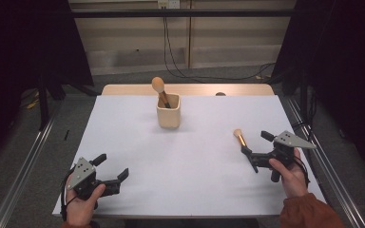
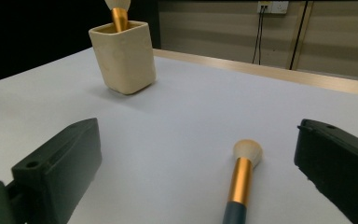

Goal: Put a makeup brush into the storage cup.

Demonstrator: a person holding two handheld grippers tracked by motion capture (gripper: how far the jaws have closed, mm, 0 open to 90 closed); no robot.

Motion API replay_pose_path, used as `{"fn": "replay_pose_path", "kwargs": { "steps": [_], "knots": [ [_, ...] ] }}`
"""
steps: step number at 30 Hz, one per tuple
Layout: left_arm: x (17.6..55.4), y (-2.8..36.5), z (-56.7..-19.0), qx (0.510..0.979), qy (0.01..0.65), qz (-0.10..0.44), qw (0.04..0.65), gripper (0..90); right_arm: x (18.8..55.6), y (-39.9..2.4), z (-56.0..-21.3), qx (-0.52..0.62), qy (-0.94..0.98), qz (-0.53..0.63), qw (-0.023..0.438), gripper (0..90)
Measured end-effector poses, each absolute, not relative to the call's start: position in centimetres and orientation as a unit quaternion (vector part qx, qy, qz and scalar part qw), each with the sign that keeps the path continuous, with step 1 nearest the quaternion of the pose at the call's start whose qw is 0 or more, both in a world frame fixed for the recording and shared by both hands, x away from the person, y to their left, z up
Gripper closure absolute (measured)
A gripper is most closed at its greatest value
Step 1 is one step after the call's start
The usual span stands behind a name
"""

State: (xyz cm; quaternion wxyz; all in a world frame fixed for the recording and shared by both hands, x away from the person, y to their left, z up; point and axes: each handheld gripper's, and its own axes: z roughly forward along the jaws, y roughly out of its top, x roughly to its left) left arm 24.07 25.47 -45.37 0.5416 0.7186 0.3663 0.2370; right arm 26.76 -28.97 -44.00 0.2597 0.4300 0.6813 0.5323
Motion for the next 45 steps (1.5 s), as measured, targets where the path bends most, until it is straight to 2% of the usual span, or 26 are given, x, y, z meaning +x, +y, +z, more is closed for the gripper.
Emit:
{"fn": "replay_pose_path", "kwargs": {
  "steps": [16,20,45],
  "knots": [
    [24.2,25.6,-45.3,0.721,0.364,0.241,0.538,3.6,30.3,-28.4,-43.0,0.435,0.706,0.502,0.244,0.5],
    [24.3,25.6,-45.3,0.724,0.36,0.238,0.538,3.6,31.0,-28.4,-42.9,0.439,0.723,0.487,0.218,0.7],
    [24.3,25.8,-45.3,0.722,0.364,0.245,0.535,3.8,34.7,-28.0,-42.7,0.466,0.802,0.341,0.151,4.5]
  ]
}}
